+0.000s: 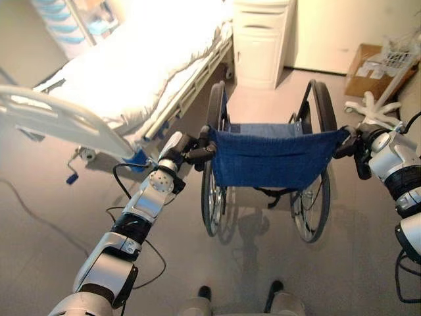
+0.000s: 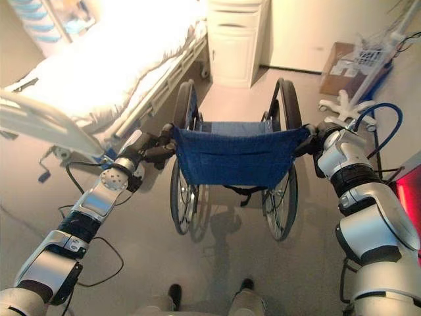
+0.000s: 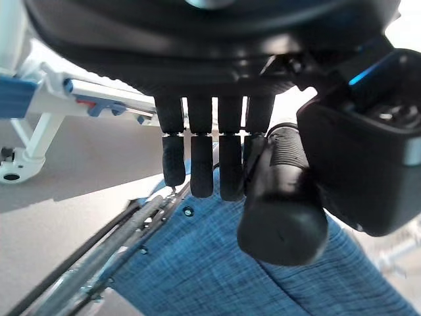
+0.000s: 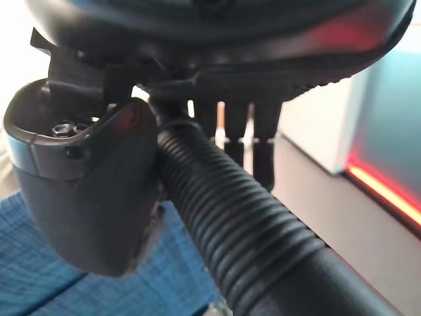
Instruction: Push the wheelchair next to the bed
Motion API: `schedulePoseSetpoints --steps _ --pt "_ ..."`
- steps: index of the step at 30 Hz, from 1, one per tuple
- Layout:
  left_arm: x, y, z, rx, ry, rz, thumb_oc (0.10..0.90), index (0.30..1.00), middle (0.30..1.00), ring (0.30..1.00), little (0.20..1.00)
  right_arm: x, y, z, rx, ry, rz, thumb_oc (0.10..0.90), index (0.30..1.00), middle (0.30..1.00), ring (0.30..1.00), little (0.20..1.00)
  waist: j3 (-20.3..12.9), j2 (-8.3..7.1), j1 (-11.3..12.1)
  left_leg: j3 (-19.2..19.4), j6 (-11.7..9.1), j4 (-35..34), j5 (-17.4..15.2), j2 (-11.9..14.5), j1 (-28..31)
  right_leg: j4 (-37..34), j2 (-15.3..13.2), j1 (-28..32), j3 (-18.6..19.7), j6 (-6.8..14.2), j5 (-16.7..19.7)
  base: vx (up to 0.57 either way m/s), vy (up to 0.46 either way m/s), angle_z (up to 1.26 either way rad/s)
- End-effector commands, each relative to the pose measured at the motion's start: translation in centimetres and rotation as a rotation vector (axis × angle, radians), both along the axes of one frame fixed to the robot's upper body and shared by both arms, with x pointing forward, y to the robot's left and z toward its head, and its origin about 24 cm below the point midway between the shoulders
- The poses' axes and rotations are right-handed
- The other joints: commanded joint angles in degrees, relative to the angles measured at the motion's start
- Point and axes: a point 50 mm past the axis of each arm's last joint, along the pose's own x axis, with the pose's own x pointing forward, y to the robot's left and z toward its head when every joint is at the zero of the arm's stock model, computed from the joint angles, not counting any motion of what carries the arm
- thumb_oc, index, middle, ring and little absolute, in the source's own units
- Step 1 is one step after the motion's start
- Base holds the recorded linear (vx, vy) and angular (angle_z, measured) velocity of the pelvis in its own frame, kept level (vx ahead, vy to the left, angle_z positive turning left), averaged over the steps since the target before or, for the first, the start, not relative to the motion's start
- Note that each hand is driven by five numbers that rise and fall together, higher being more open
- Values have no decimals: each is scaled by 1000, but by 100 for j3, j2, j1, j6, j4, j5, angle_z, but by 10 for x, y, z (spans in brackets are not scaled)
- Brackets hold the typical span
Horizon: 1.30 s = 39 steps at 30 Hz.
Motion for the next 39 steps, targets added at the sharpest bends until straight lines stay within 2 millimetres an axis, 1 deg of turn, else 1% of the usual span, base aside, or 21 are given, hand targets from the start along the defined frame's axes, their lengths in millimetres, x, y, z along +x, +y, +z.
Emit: schedulePoseSetpoints --steps 1,7,11,13,16,17,18,19,20,21,24,26,29,30,31,32,33,35,36,37,39 --pt "-15 42 -53 230 230 130 400 300 300 300 300 27 138 14 28 -127 635 400 300 300 300 300 509 -347 105 108 -558 -427 546 260 906 -662 -131 -346 235 399 1320 107 -159 28" --pt "-2 24 -40 203 210 90 400 300 300 300 300 30 136 28 22 -160 638 400 300 300 300 300 366 -233 -67 254 -747 -668 1174 401 1072 -795 240 -246 -36 139 1106 156 -221 44" --pt "6 14 -34 209 215 62 400 300 300 300 300 30 131 19 49 -118 606 400 300 300 300 300 116 -221 -273 691 -918 -115 1832 557 1177 -975 506 -64 -465 -164 943 156 -247 41" --pt "9 12 -30 215 217 57 400 300 300 300 300 30 128 12 57 -109 588 400 300 300 300 300 47 -209 -270 832 -959 129 1862 487 1209 -1030 596 93 -693 -269 845 185 -224 33" --pt "11 11 -27 230 217 48 400 300 300 300 300 30 130 8 73 -108 579 400 300 300 300 300 26 -196 -194 717 -866 59 1708 228 1102 -1057 699 210 -717 -280 797 223 -167 13" --pt "11 13 -21 242 216 48 400 300 300 300 300 30 138 6 81 -114 583 400 300 300 300 300 107 -187 -21 520 -678 -220 1394 -181 821 -1104 924 403 -554 -244 781 362 -188 -25" --pt "10 13 -20 243 214 48 400 300 300 300 300 29 140 6 80 -120 587 400 300 300 300 300 169 -204 45 560 -624 -409 1400 -272 592 -1181 987 558 -474 -224 776 416 -193 -17" --pt "8 11 -21 238 210 45 400 300 300 300 300 29 143 7 75 -125 593 400 300 300 300 300 268 -207 149 613 -587 -458 1443 -326 301 -1262 1043 803 -350 -212 713 396 -107 -14" --pt "5 7 -24 229 207 42 400 300 300 300 300 29 149 5 62 -122 604 400 300 300 300 300 433 -205 384 617 -539 -590 1768 -416 -476 -1412 1114 1247 -134 -220 599 337 -78 -24" --pt "4 6 -25 229 209 42 400 300 300 300 300 29 149 4 62 -120 605 400 300 300 300 300 454 -209 424 631 -548 -588 1779 -413 -514 -1432 1123 1304 -96 -222 577 484 -30 -48" --pt "-6 6 -35 215 245 52 400 300 300 300 300 30 158 0 60 -79 651 400 300 300 300 300 614 -54 897 511 -607 -1104 2687 -205 -1368 -1507 1363 1930 304 -334 286 604 64 -81" --pt "-8 10 -37 214 260 52 400 300 300 300 300 30 159 -2 58 -63 664 400 300 300 300 300 614 -22 1007 554 -626 -1300 2848 -149 -1451 -1418 1400 2046 359 -343 187 490 105 -99" --pt "-10 18 -34 209 273 46 400 300 300 300 300 31 160 -1 49 -55 692 400 300 300 300 300 573 48 1072 926 -526 -1200 2714 -73 -1413 -1139 1477 2149 299 -399 -127 443 162 -71" --pt "-10 18 -35 200 276 49 400 300 300 300 300 31 162 -3 62 -55 697 400 300 300 300 300 539 9 1042 1070 -393 -1008 2425 -126 -1317 -1080 1471 2088 306 -423 -142 450 143 -46" --pt "-12 17 -41 186 296 60 400 300 300 300 300 28 169 -11 82 -36 716 400 300 300 300 300 467 -26 1095 954 -310 -518 2351 -333 -1463 -875 1538 2165 373 -437 -337 429 119 -41" --pt "-12 18 -42 187 296 58 400 300 300 300 300 28 170 -12 80 -39 719 400 300 300 300 300 460 -44 1123 933 -275 -438 2282 -356 -1514 -811 1521 2182 386 -438 -410 480 89 -36" --pt "-13 20 -44 205 302 49 400 300 300 300 300 26 172 -19 106 -50 707 400 300 300 300 300 437 -200 1207 1066 11 -361 1677 -440 -1433 -462 1375 2161 323 -310 -508 327 70 -15" --pt "-14 21 -48 222 322 39 400 300 300 300 300 24 173 -28 116 -46 710 400 300 300 300 300 366 -207 1327 1058 180 -525 1601 -501 -1345 186 1210 2141 147 -107 -322 393 124 -3" --pt "-12 18 -47 255 322 24 400 300 300 300 300 24 174 -33 128 -52 703 400 300 300 300 300 330 -316 1349 1038 272 -636 1583 -636 -1235 538 1094 2140 153 133 -60 280 89 0" --pt "-11 17 -47 265 320 19 400 300 300 300 300 24 174 -34 129 -54 699 400 300 300 300 300 303 -320 1359 1020 274 -680 1603 -639 -1222 572 1105 2115 174 191 79 237 78 -4" --pt "-8 11 -46 297 313 6 400 300 300 300 300 23 172 -39 143 -58 679 400 300 300 300 300 234 -360 1301 918 392 -822 1485 -769 -1100 1303 1103 1883 328 482 579 247 92 7"
